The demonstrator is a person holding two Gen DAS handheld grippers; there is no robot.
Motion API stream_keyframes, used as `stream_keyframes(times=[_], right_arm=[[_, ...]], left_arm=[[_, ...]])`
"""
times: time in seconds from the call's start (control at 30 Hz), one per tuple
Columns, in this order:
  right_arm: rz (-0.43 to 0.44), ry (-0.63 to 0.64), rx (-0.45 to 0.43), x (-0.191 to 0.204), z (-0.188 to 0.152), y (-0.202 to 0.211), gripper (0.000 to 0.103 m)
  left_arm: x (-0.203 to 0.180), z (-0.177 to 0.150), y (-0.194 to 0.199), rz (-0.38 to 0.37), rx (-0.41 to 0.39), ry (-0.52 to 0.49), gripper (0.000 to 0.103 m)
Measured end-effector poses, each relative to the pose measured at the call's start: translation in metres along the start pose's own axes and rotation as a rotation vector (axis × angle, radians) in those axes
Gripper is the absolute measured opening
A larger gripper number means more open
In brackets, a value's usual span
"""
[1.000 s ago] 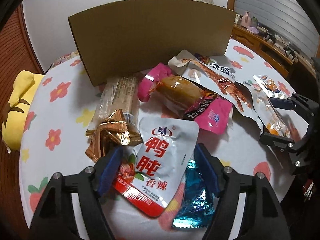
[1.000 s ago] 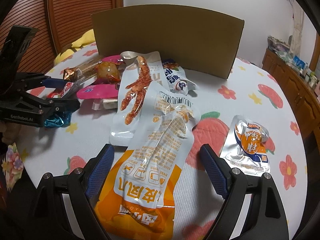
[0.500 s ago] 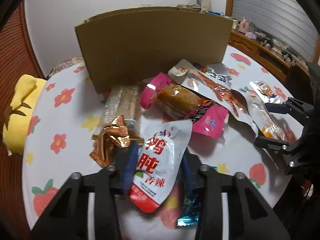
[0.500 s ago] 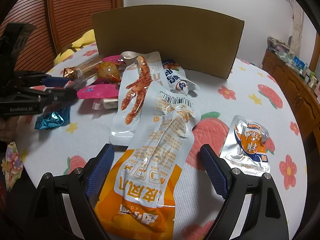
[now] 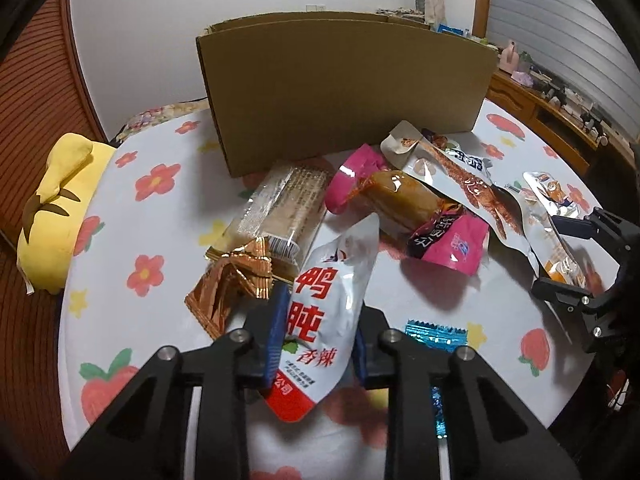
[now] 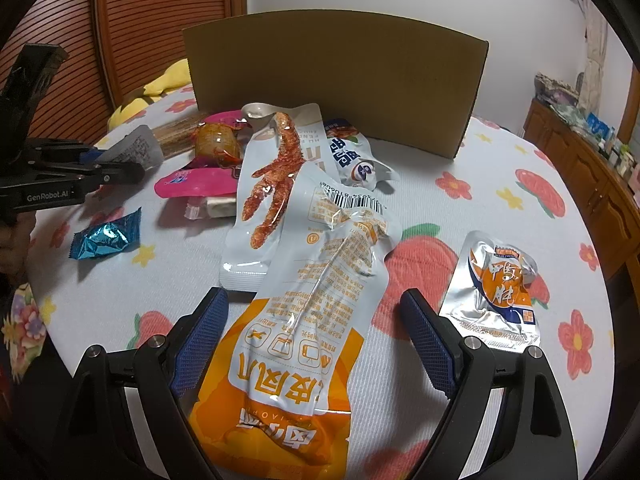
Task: Organize snacks
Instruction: 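Close the left gripper on the duck-neck pouch while the right gripper grasps the orange pouch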
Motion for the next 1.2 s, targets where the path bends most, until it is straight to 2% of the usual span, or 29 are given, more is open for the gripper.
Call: stream_keyframes(times=[0.33, 0.57, 0.67, 0.8, 0.9, 1.2], right_arm=[[0.004, -0.003, 0.005, 0.000, 0.000, 0.000, 0.089], [0.009, 0.002, 0.024, -0.002, 0.001, -0.001, 0.088], [0.009, 0.002, 0.028, -0.004, 0.003, -0.001, 0.082], [0.010, 0.004, 0.031, -0.008, 0.002, 0.004, 0.062], [0.018, 0.001, 0.033, -0.013, 0.000, 0.008, 0.052], [0.000, -0.005, 0.020, -0.020, -0.004, 0.018, 0.044]], left_arm=[[-0.006, -0.003, 0.027, -0.033, -0.067, 0.047, 0.020], [-0.022, -0.003, 0.044, -0.047, -0.100, 0.038, 0.020], [-0.032, -0.002, 0.050, -0.059, -0.110, 0.030, 0.020], [-0.043, -0.002, 0.056, -0.074, -0.122, 0.016, 0.020], [-0.049, -0.002, 0.058, -0.080, -0.123, 0.008, 0.020], [-0.051, 0.004, 0.066, -0.091, -0.150, 0.020, 0.020]])
Point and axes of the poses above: each gripper's, at about its wrist camera, not at the fingertips, and y roughly against the way its jaws point, x to its left, z to its top, the point moved 3 cm from there along -y, roughly the way its jaws point, and after that the axes turned 6 degrees about z, right-handed, at the moved point
